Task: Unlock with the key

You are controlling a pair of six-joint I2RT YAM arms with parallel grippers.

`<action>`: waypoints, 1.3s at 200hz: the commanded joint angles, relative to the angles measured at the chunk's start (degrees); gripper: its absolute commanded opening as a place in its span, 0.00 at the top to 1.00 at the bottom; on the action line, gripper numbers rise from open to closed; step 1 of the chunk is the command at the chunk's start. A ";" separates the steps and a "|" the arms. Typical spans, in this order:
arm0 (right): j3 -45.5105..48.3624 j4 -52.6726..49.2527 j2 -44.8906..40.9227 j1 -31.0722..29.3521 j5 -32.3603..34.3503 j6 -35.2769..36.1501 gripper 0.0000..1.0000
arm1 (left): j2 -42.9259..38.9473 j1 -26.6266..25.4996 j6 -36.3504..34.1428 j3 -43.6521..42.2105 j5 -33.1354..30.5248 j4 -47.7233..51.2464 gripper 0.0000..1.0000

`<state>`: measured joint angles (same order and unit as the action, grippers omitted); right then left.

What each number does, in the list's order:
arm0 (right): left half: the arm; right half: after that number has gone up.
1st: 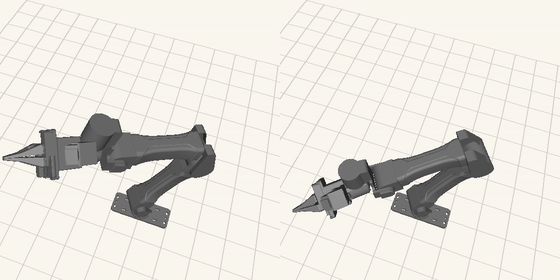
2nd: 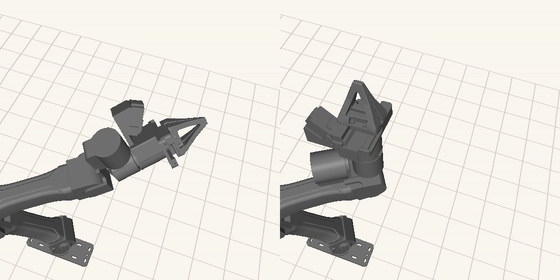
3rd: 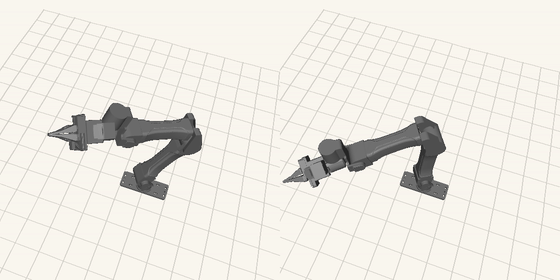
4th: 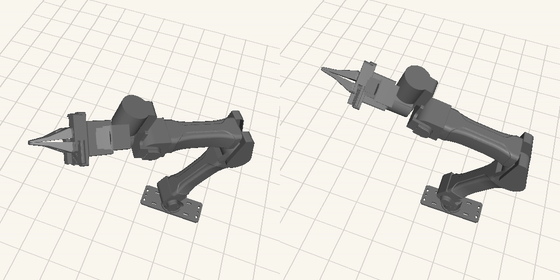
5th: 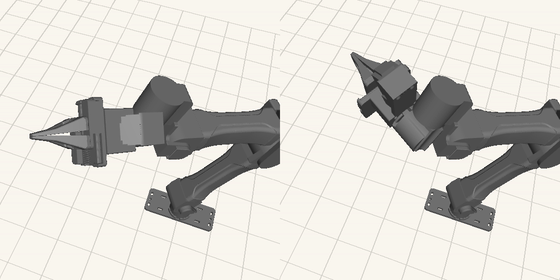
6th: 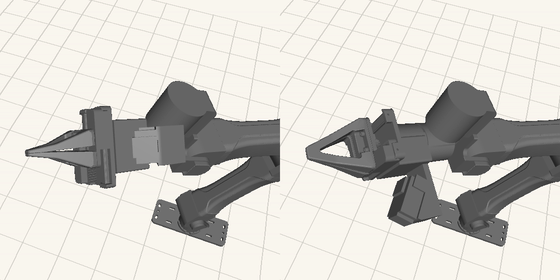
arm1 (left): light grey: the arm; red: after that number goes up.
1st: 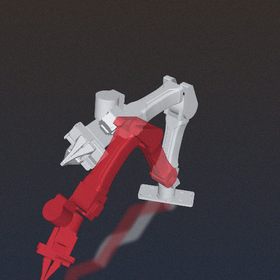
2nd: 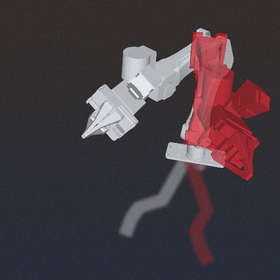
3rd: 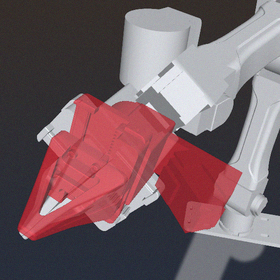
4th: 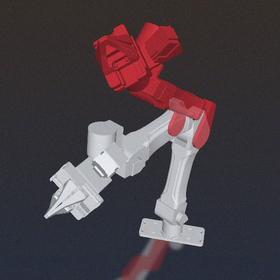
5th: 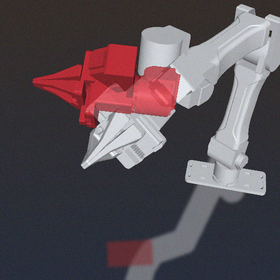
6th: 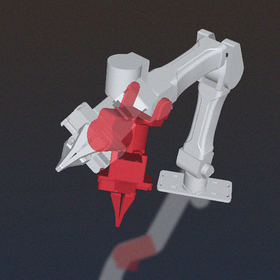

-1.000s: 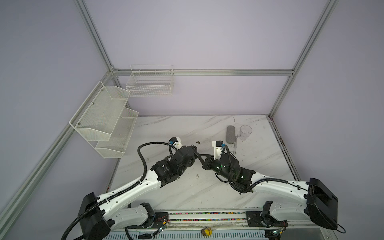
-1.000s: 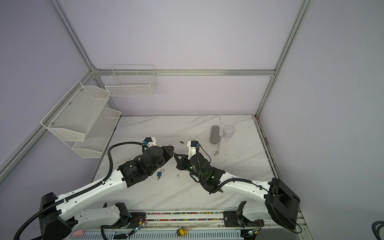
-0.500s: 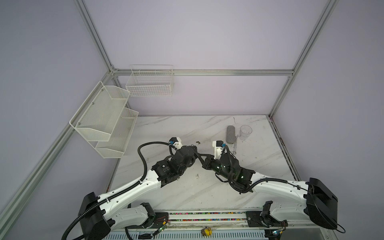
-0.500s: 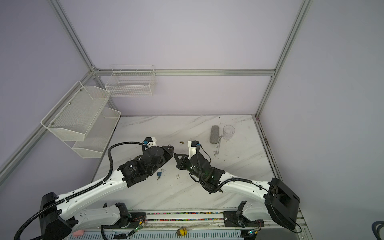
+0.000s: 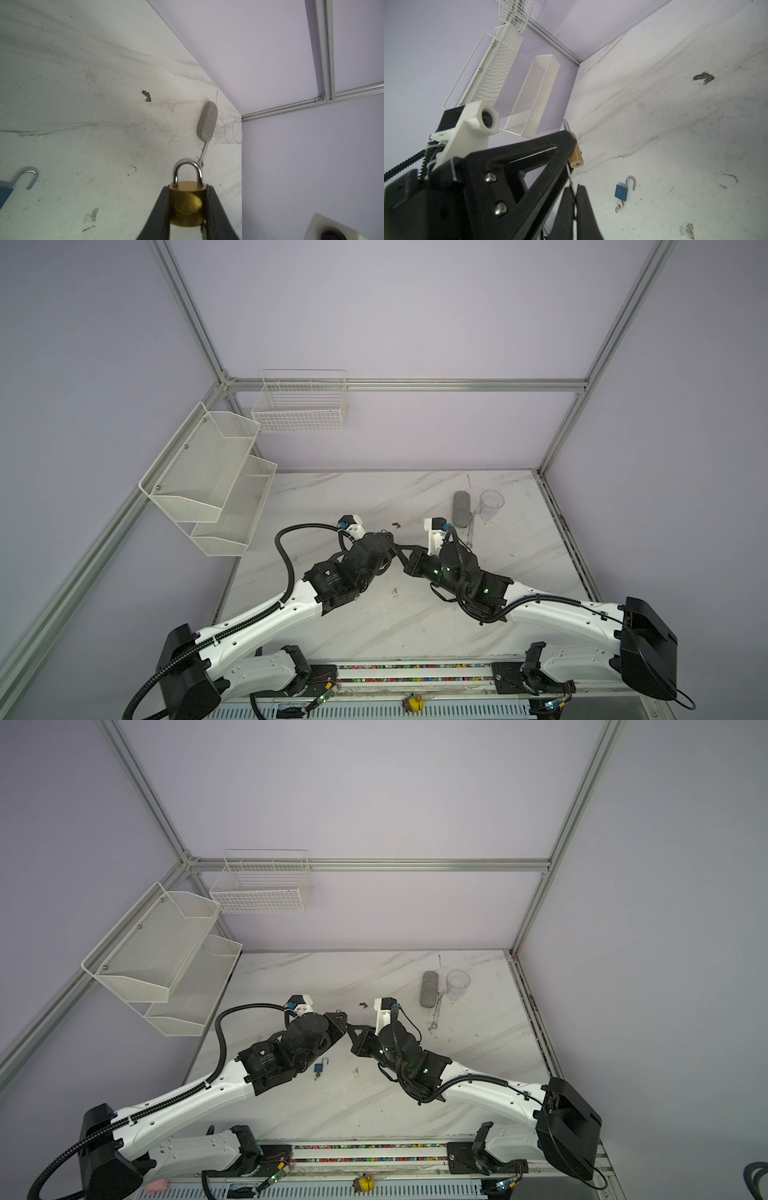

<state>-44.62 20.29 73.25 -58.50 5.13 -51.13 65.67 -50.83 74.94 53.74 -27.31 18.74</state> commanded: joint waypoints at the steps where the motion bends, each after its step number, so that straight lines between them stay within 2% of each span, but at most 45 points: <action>1: 0.47 0.93 -1.51 0.07 1.15 -0.13 1.00 | -1.61 -0.42 -0.72 1.24 -1.77 -1.16 1.00; 260: 1.76 -4.65 -3.39 0.10 2.21 1.38 1.00 | -3.79 -0.41 -0.15 0.67 -0.74 -4.09 1.00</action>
<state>-43.48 18.63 71.05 -58.50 5.52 -50.09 63.86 -51.05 74.98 53.74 -26.85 17.74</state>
